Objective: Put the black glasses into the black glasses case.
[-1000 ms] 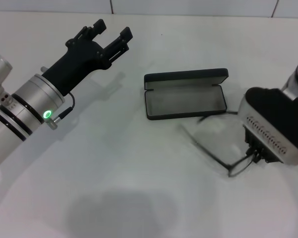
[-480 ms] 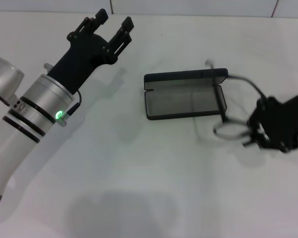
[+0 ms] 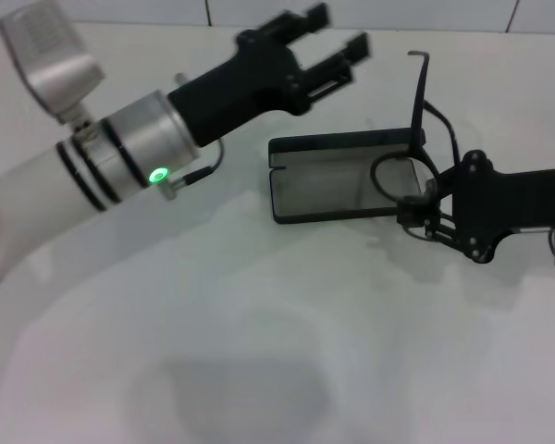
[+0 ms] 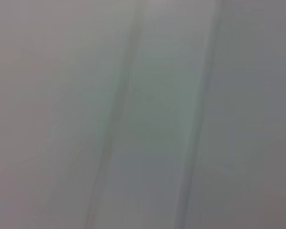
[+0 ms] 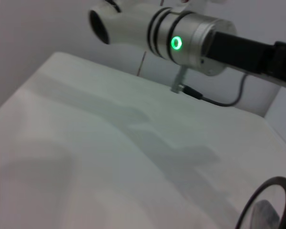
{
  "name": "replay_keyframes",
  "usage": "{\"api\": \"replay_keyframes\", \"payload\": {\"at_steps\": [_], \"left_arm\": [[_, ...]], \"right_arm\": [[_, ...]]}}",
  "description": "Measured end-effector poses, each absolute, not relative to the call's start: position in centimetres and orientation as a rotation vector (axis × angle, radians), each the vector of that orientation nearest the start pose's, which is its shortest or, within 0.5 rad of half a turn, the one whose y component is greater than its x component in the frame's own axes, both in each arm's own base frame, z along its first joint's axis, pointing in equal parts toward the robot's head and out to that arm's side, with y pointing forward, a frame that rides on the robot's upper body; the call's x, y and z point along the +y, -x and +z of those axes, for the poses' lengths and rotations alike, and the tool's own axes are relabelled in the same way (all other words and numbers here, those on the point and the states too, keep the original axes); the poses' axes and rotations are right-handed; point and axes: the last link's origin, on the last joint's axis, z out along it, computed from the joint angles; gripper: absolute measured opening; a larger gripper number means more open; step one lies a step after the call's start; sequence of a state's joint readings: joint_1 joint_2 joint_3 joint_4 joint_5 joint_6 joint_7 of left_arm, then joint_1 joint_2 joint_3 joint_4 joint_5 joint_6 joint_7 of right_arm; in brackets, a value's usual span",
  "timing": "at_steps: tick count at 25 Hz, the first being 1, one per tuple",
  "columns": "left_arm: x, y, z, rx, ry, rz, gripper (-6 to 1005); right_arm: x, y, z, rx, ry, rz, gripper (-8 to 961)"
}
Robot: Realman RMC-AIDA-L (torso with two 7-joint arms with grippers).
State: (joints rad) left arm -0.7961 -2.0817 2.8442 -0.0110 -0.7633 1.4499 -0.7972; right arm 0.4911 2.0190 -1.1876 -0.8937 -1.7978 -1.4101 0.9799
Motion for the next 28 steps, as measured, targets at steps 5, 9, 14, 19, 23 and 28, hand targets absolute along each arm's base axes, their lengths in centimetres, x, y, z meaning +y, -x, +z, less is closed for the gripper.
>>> {"api": "replay_keyframes", "payload": {"at_steps": [5,9,14,19,23,28], "left_arm": [[37.1,15.3,-6.0,-0.372,2.582,-1.248,679],[37.4,13.8,-6.6,-0.361,2.723,-1.189,679],[37.6,13.1,-7.1,-0.408,2.828,-1.101,680],[38.0,13.2,-7.2,-0.51,2.843,-1.053,680],[38.3,13.5,-7.1,-0.616,2.837,-1.034,680],[37.9,14.1,-7.4,-0.669,2.881,-0.967,680]], "right_arm": [[33.7,-22.3,-1.2,-0.488,2.806,0.423,97],[33.4,-22.5,-1.0,-0.538,2.757,0.46,96],[33.2,-22.6,-0.9,-0.645,2.699,0.464,96],[33.1,-22.5,-0.5,-0.771,2.589,0.481,97],[32.9,-22.7,-0.1,-0.843,2.524,0.476,97],[32.8,-22.7,0.0,-0.894,2.491,0.464,97]]}}
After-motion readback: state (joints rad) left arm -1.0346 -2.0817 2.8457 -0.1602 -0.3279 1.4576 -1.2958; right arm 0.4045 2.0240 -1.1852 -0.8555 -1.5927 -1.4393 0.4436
